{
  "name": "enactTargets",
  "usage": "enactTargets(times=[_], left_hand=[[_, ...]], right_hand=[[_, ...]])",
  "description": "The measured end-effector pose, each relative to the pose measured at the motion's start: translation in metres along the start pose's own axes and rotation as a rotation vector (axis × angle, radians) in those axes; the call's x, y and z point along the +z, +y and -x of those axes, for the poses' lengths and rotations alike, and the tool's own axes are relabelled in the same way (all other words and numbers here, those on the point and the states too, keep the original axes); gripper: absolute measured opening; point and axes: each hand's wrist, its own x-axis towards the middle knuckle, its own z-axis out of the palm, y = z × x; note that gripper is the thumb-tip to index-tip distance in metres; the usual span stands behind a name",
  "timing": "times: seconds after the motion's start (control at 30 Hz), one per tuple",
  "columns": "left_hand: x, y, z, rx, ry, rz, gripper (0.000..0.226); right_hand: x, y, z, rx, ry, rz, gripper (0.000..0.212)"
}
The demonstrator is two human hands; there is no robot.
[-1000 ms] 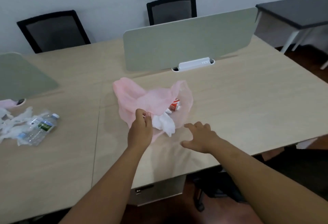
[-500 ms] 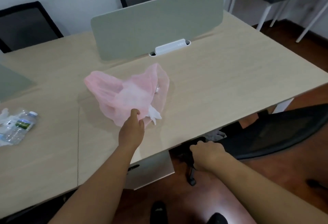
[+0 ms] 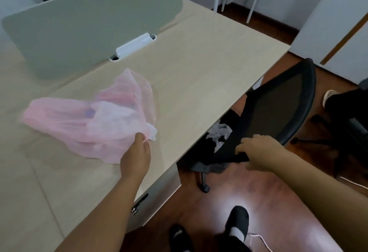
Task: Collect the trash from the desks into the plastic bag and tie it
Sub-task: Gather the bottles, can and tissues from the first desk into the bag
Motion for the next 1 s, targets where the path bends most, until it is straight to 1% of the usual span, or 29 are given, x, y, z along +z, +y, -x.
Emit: enactTargets(times=[0.13,0.23,0.3,0.33,0.4,0.43,0.5,0.57,0.6,0.67,0.73,0.77,0.8,0.87,0.93,1.0], left_hand=[[-0.007,-0.009,-0.001,0.006,-0.011,0.060,0.006],[-0.014,-0.014,-0.002,-0.032,0.028,0.119,0.011],[-0.018,-0.016,-0.002,-0.051,0.065,0.171,0.012],[-0.021,-0.016,-0.001,-0.064,0.082,0.206,0.011],[-0.028,-0.016,-0.001,-0.107,0.112,0.291,0.013],[-0.032,-0.015,-0.001,-0.128,0.128,0.330,0.014],[-0.041,-0.015,0.000,-0.165,0.164,0.398,0.014],[-0.050,-0.017,0.002,-0.180,0.204,0.441,0.012],[-0.055,-0.019,0.004,-0.185,0.222,0.453,0.012],[-0.062,-0.025,0.007,-0.197,0.255,0.455,0.013],[-0.067,-0.030,0.008,-0.216,0.278,0.455,0.014],[-0.068,-0.033,0.007,-0.231,0.289,0.459,0.014],[-0.069,-0.036,0.007,-0.250,0.298,0.465,0.014],[-0.070,-0.038,0.005,-0.281,0.306,0.478,0.015],[-0.070,-0.038,0.004,-0.295,0.313,0.486,0.014],[-0.068,-0.034,0.001,-0.289,0.321,0.488,0.012]], right_hand=[[0.012,0.011,0.013,0.052,-0.056,0.037,0.048],[0.019,0.012,0.011,0.164,-0.189,0.046,0.050],[0.014,-0.001,-0.003,0.227,-0.220,-0.017,0.046],[0.008,-0.013,-0.014,0.210,-0.182,-0.088,0.044],[-0.005,-0.047,-0.043,0.070,0.003,-0.289,0.044],[-0.013,-0.069,-0.058,-0.012,0.107,-0.399,0.046],[-0.030,-0.116,-0.088,-0.141,0.259,-0.593,0.051],[-0.042,-0.160,-0.116,-0.200,0.367,-0.691,0.058],[-0.046,-0.177,-0.130,-0.208,0.389,-0.722,0.061],[-0.053,-0.202,-0.157,-0.185,0.363,-0.772,0.061],[-0.052,-0.210,-0.181,-0.146,0.288,-0.792,0.056],[-0.051,-0.211,-0.191,-0.147,0.278,-0.796,0.050],[-0.051,-0.210,-0.198,-0.155,0.312,-0.800,0.041],[-0.056,-0.209,-0.209,-0.143,0.460,-0.794,0.025],[-0.073,-0.216,-0.212,-0.168,0.582,-0.765,0.022],[-0.092,-0.230,-0.212,-0.351,0.596,-0.706,0.026]])
